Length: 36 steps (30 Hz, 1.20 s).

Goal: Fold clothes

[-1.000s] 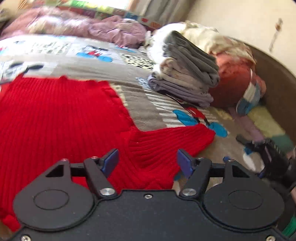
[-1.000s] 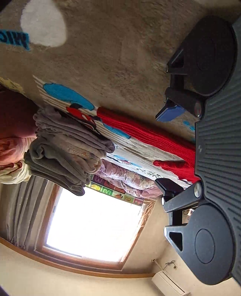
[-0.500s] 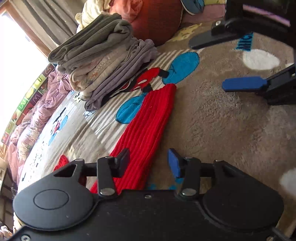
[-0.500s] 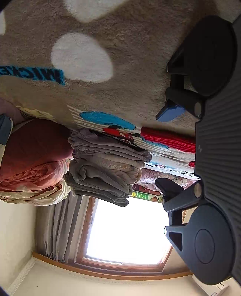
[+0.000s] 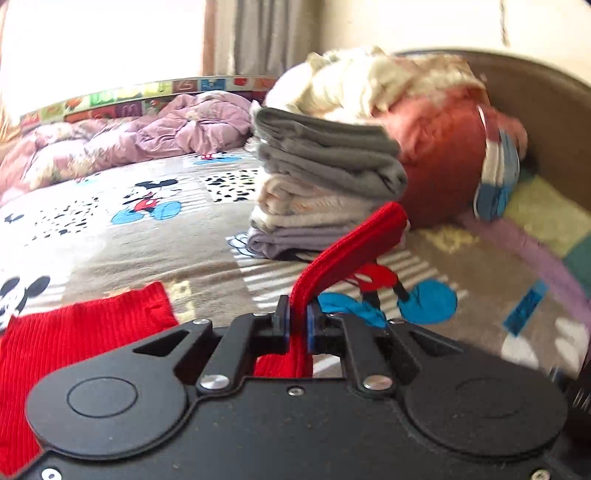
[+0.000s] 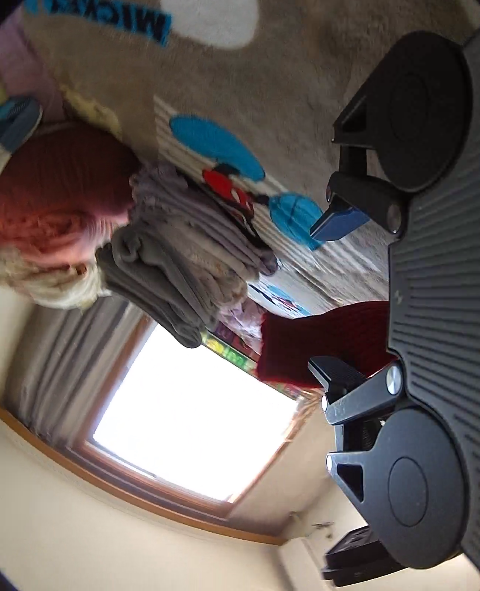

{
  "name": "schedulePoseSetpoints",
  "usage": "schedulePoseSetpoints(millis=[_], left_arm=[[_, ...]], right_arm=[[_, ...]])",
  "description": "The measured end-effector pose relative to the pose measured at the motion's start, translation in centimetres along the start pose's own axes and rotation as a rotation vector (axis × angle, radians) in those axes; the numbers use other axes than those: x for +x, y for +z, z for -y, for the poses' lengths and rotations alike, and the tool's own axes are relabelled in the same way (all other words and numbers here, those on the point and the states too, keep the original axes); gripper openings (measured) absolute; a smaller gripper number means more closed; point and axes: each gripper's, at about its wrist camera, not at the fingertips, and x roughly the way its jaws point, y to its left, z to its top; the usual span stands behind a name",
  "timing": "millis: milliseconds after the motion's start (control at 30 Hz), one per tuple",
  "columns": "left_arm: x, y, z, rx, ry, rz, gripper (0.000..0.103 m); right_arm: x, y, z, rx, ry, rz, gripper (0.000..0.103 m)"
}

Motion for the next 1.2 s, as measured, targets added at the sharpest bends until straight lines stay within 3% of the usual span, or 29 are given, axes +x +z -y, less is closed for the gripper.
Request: schedulePoseSetpoints(millis=[167,333,400,633,733,867,1033,1200], left_arm=[[-5.9,0.1,-7.0,-0.218,0.023,0.069,0.007],[-8.9,-2.5,-12.5,-0.428,0.027,0.083,0.007],[-9.6,-3.4,-13.7,-0.457,0.051,0.083,0.007],[-11.1,-5.3,-17.6,-0.511,0.091,0.085,0.007],[-11.1,-6.5,-18.8,-0.472,0.152,0.061,0.007],[-11.1,-8.9,-20.6,-0.464,0.217,0.024,0.007],[-10.5,-11.4,-22.3,-0.465,0.247,-0.010,0.007],[-10.3,-11.8,-22.5,-0.439,0.241,0.003,0.007]], right_arm=[[3.6,-4.9,-7.4,-0.402,0.088,-0.204,0.069],[6.8,-10.2,-11.1,-0.673,-0.005,-0.395,0.059],[7.2,-11.2,-11.8,-0.739,-0.015,-0.411,0.056],[7.3,-13.7,-12.8,-0.859,-0.051,-0.427,0.055],[7.2,-13.9,-13.1,-0.896,-0.056,-0.399,0.054],[7.8,-14.8,-13.4,-0.964,-0.085,-0.434,0.053],[7.9,-15.5,-13.4,-0.970,-0.052,-0.484,0.049],[7.3,-15.1,-13.1,-0.958,-0.027,-0.514,0.049]])
